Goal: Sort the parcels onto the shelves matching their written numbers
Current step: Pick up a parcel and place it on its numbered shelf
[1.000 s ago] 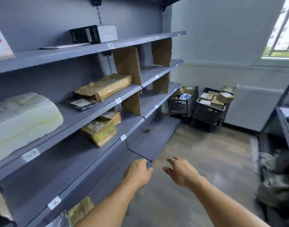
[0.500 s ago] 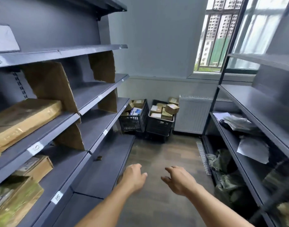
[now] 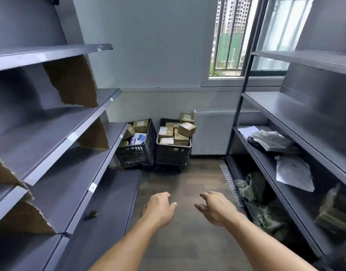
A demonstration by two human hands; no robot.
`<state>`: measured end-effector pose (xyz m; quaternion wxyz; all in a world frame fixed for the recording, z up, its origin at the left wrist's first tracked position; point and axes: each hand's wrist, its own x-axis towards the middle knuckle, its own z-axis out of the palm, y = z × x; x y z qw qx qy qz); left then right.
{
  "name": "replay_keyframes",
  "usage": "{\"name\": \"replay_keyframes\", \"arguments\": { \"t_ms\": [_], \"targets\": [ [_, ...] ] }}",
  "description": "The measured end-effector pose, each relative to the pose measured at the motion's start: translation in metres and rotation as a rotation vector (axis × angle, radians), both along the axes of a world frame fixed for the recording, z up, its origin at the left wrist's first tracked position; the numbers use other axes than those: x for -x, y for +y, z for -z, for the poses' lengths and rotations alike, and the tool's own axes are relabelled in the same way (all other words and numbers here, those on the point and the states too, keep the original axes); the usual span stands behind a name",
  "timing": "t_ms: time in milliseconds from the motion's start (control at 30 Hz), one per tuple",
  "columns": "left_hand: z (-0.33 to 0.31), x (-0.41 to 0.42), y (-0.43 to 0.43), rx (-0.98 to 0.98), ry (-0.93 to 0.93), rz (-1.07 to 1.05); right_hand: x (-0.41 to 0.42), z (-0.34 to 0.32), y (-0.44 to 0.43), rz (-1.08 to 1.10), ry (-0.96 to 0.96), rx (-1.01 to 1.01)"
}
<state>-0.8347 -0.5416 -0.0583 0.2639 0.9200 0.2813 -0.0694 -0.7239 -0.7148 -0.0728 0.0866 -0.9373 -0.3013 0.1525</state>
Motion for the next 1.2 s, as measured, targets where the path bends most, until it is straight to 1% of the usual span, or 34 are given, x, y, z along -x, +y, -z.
{"name": "replay_keyframes", "arguments": {
  "t_ms": [200,333,433,600,733,967,1200],
  "targets": [
    [0.008,-0.102,0.04,-0.011,0.019,0.003,-0.107,0.015,0.042,-0.005,-0.003,0.01],
    [0.002,-0.175,0.065,-0.006,0.03,-0.045,-0.181,0.013,0.07,-0.001,0.039,0.019],
    [-0.005,-0.225,0.079,0.004,0.017,-0.061,-0.237,0.007,0.089,-0.017,0.016,0.005],
    [-0.009,-0.288,0.101,-0.015,0.045,-0.058,-0.294,0.008,0.111,-0.033,0.032,0.0],
    [-0.003,-0.343,0.117,-0.004,0.05,-0.018,-0.337,0.018,0.124,0.01,0.064,-0.004],
    [0.029,-0.449,0.165,0.044,0.07,0.038,-0.427,0.043,0.163,0.07,0.082,0.043],
    [0.034,-0.566,0.234,0.084,0.061,0.075,-0.534,0.036,0.228,0.169,0.121,0.036]
  ]
}}
